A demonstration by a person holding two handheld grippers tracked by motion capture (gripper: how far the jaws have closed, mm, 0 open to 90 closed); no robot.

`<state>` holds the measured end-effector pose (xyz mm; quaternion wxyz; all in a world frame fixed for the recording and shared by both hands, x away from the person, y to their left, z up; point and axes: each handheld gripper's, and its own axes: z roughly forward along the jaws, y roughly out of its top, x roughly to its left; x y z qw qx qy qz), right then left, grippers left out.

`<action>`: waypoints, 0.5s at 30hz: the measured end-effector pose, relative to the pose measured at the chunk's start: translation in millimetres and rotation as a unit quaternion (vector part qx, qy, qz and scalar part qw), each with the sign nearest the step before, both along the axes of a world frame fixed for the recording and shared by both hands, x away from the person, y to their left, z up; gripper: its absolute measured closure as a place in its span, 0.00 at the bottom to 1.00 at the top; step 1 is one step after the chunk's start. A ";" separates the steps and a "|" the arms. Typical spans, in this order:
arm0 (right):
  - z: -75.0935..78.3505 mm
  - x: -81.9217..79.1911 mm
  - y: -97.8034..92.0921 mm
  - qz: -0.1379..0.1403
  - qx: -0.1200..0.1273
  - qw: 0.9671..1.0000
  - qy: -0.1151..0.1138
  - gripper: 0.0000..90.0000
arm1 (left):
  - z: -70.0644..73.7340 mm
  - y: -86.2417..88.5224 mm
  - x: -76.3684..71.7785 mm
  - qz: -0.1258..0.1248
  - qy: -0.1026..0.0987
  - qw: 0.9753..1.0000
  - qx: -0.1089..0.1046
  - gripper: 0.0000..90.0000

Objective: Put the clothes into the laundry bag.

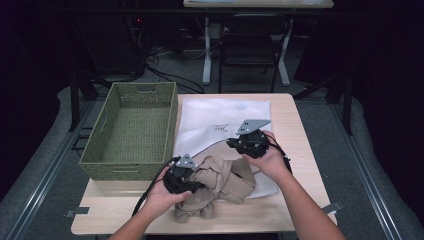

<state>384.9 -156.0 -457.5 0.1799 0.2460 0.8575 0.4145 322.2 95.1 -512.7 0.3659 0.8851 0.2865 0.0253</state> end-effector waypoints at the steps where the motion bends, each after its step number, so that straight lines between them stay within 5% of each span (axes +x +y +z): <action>1: 0.3 -0.7 0.0 0.001 0.002 1.000 -0.001 0.97 | -0.9 -0.7 0.5 0.000 0.000 1.000 0.002 0.77; 15: -2.0 -11.1 3.3 -0.004 0.012 1.000 -0.012 0.97 | -6.9 -10.9 5.4 0.010 0.005 1.000 0.008 0.77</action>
